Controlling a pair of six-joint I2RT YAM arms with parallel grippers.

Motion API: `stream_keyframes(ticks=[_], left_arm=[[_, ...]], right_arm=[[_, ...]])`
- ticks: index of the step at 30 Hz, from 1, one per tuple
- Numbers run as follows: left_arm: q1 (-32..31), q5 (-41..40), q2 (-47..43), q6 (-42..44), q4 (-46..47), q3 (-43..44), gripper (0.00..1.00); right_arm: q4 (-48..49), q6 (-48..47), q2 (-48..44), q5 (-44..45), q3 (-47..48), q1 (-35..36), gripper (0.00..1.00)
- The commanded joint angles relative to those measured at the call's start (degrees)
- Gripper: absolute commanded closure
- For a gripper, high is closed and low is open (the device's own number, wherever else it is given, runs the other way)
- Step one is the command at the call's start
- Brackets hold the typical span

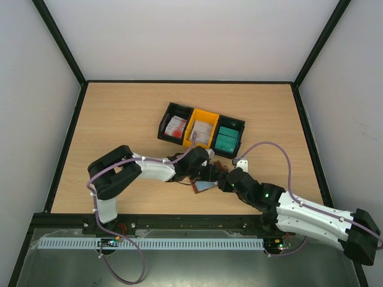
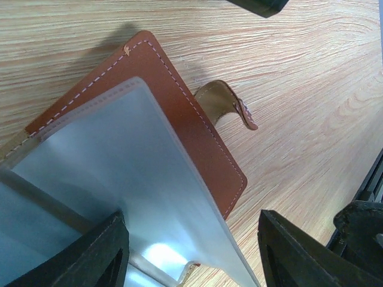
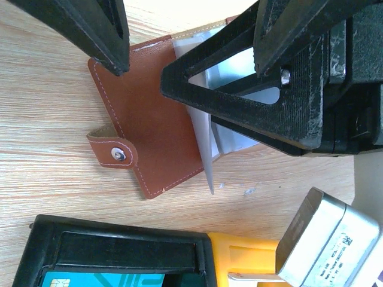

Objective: Put the credit cards into the card holder
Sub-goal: Open the card holder at the center of the board.

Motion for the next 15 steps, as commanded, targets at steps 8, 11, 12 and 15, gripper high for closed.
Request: stream_keyframes(ticks=[8,11,12,15], left_arm=[[0.99,3.21,-0.62,1.87,-0.7,4.7,0.34],[1.21,3.87,-0.74,1.66,0.13,4.71,0.34],[1.29,4.07,-0.74,1.57,0.46,4.7,0.36],[1.39,4.13,-0.66,1.56,0.83,4.87,0.45]], right_arm=[[1.11,3.34,-1.4,1.85,-1.3,0.43,0.43],[0.49,3.63,-2.91,2.58,-1.22,0.39,0.43],[0.07,3.81,-3.68,2.9,-1.29,0.39,0.43],[-0.74,4.11,-7.1,3.73,-1.31,0.38,0.43]])
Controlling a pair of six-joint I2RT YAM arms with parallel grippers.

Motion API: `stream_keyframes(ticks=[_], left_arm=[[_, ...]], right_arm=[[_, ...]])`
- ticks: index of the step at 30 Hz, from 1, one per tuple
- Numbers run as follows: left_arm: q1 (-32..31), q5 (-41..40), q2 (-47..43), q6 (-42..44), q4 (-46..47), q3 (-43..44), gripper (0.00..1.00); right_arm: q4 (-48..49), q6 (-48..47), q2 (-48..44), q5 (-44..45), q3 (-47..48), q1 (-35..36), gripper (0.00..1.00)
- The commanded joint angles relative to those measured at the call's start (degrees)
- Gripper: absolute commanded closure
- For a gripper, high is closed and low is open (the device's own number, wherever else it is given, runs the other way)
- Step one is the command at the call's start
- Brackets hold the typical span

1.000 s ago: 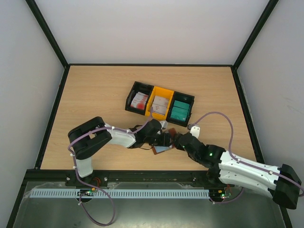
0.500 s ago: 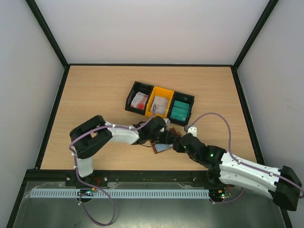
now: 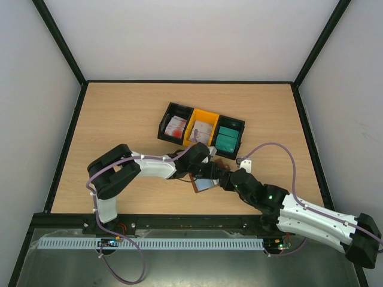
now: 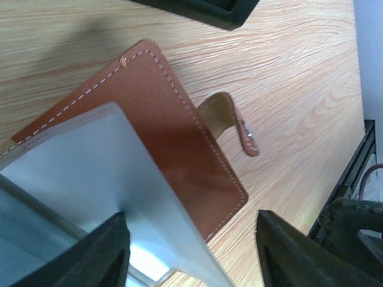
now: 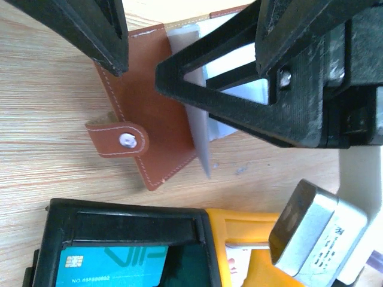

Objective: Put the credit cards into the card holder
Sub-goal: Open the card holder at the center of the board.

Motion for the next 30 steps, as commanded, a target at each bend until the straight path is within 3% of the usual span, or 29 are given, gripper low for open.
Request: stream_keyframes(ticks=[1,10,30], left_arm=[[0.49,0.83,-0.51,0.31,3.09,2.38,0.48],[0.85,-0.62,1.8,0.53,1.92,3.59,0.54],[1.16,-3.16,7.95,0.44,-2.01,5.48,0.71]], right_arm=[[-1.28,0.98,-4.99,1.3,-0.58,0.49,0.42],[-3.73,2.25,-12.44,3.68,0.13,0.45,0.49],[-11.98,9.83,-8.42,7.06,0.78,0.46,0.76]])
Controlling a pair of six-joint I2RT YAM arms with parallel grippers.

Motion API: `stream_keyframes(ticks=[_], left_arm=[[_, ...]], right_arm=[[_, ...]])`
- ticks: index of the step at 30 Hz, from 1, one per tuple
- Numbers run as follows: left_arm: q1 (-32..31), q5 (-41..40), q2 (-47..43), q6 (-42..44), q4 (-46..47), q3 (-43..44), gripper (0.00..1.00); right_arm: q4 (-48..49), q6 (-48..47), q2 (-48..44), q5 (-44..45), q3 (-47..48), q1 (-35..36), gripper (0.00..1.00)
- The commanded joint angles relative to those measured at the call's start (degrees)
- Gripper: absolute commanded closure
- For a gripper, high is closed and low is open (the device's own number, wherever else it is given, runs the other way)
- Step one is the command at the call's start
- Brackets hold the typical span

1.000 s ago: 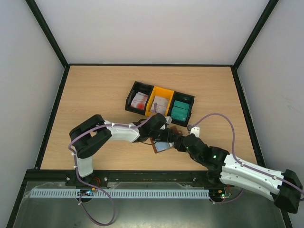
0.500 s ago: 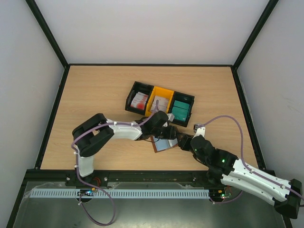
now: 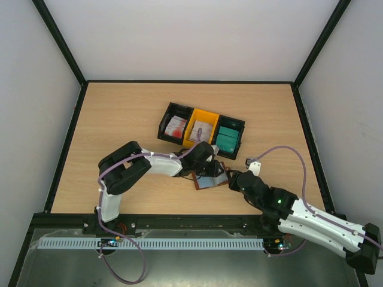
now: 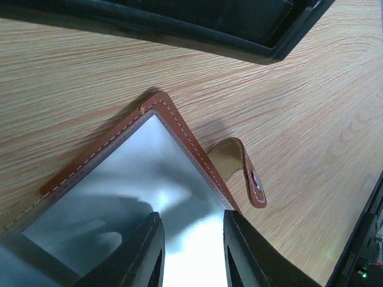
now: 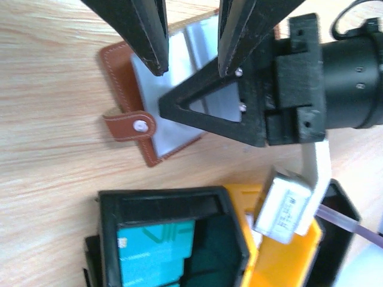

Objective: Put the credit cards into the card holder
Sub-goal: Open the card holder at the center of the board.

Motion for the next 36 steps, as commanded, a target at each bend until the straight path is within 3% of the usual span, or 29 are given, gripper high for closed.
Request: stream_keyframes(ticks=[1,5,12,22,31,36], left_arm=[[0.58,-1.77,1.8,0.39,-3.34,0.99,0.73],[0.59,-2.05,1.47,0.38,-3.5,-0.18,0.81],[0.62,-1.08,0.3,0.3,-1.92,-2.21,0.84],[0.63,0.11,-1.64,1.11,-0.41,-3.77,0.85],[0.72,1.33,-3.84,3.27,0.44,-4.48,0.84],[0.94,1.33,-4.97,3.34,0.06,-4.68,0.83]], right_arm=[[-4.39,4.15,3.63,2.96,0.84,0.36,0.77],[0.17,2.75,10.1,0.26,0.51,0.38,0.82],[9.66,-0.47,20.35,-3.2,0.76,0.3,0.94],[19.77,-4.77,29.3,-5.41,-2.21,-3.09,0.96],[19.4,-6.59,32.76,-1.87,-2.22,-4.91,0.71],[16.97,-8.81,36.12,0.61,0.5,-5.45,0.67]])
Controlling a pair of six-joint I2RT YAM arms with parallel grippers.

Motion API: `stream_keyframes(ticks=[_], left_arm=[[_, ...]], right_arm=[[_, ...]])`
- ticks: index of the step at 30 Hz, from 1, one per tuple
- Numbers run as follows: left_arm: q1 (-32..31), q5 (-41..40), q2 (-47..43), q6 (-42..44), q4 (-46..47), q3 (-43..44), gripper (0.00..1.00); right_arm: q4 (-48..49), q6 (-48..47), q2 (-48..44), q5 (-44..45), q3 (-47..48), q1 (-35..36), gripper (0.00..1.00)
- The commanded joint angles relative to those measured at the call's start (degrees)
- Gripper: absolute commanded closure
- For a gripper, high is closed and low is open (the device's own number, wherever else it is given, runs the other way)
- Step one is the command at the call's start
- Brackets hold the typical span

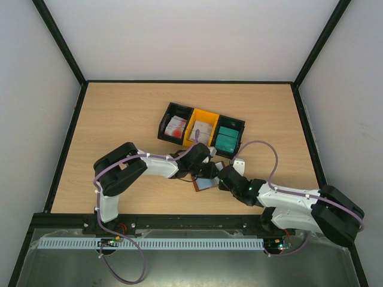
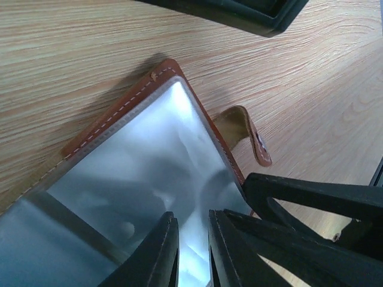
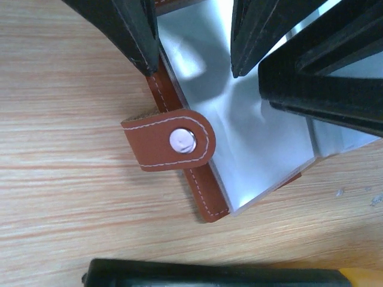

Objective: Put the credit cards into the card holder
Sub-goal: Open the card holder at the center of the board.

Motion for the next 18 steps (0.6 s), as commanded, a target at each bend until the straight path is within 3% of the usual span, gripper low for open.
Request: stream_keyframes(ticks=[1,9,18], left_arm=[[0.54,0.47,-3.14,1.24,-1.1,-1.18,0.83],[1.21,-0.86,-6.79,1.84,-3.97,-0.99,0.78],[2.41,-11.13,-15.96,0.49,-10.87,-7.68,0.72]], right_arm=[[-1.74,-2.77,3.28,3.83,2.55,-0.75,0.67],[-4.28,-3.2,9.47,-0.51,5.45,-0.94,0.67],[-3.7,4.13,12.98,-2.41,5.21,1.77,0.77]])
